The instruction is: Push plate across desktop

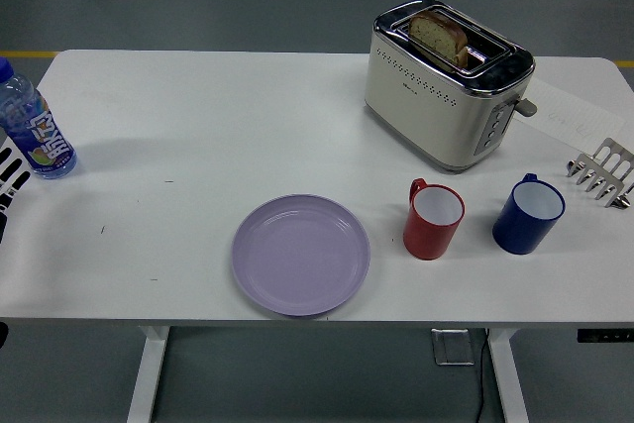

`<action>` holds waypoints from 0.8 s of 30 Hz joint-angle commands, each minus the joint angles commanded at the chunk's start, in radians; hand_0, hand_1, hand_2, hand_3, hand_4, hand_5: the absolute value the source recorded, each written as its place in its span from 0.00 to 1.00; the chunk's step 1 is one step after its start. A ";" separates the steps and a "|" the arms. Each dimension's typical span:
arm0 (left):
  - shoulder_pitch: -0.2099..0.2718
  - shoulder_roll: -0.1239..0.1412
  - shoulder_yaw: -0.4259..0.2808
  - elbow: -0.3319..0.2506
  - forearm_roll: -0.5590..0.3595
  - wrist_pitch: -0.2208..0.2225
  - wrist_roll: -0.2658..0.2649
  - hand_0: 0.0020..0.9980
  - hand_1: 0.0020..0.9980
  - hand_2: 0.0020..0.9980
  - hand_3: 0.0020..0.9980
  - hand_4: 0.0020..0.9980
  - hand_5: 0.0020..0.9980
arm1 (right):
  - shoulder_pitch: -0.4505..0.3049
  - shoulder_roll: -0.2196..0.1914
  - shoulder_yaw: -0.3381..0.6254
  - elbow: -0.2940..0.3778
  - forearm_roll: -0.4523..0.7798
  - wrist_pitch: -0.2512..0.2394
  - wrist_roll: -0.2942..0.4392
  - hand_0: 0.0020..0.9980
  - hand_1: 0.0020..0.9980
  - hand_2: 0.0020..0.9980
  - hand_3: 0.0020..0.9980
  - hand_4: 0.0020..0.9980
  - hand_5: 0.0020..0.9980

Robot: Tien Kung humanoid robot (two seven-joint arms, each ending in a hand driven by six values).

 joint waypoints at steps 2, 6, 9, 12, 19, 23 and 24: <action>-0.003 0.002 0.000 -0.002 0.000 -0.001 -0.001 0.77 0.78 0.75 0.70 0.62 1.00 | 0.001 0.000 0.000 0.000 0.001 0.000 0.001 0.58 0.52 0.61 0.56 0.22 0.53; -0.010 0.003 -0.001 -0.004 -0.001 0.001 -0.002 0.77 0.78 0.75 0.70 0.62 1.00 | 0.004 -0.001 0.000 0.000 0.000 0.000 0.001 0.58 0.52 0.61 0.56 0.22 0.53; -0.012 0.004 -0.002 -0.005 -0.003 0.003 -0.003 0.77 0.78 0.75 0.70 0.62 1.00 | 0.006 -0.002 0.001 0.000 -0.003 0.001 0.000 0.58 0.52 0.61 0.56 0.22 0.53; -0.010 0.005 -0.003 -0.005 -0.003 0.004 -0.003 0.77 0.78 0.75 0.70 0.62 1.00 | 0.008 -0.002 0.003 0.000 -0.005 0.001 -0.001 0.58 0.52 0.61 0.56 0.22 0.53; -0.007 0.006 -0.004 -0.005 -0.005 0.008 -0.004 0.77 0.78 0.75 0.70 0.62 1.00 | 0.006 -0.002 0.008 0.001 -0.013 0.001 -0.004 0.58 0.52 0.61 0.56 0.22 0.53; -0.006 0.007 -0.001 -0.005 -0.009 0.013 -0.007 0.77 0.78 0.75 0.70 0.62 1.00 | 0.004 -0.002 0.011 0.001 -0.017 0.001 -0.005 0.58 0.52 0.61 0.56 0.22 0.53; -0.006 0.007 -0.001 -0.005 -0.010 0.015 -0.008 0.77 0.78 0.75 0.70 0.62 1.00 | 0.003 -0.002 0.011 0.001 -0.017 0.001 -0.006 0.58 0.52 0.61 0.56 0.22 0.53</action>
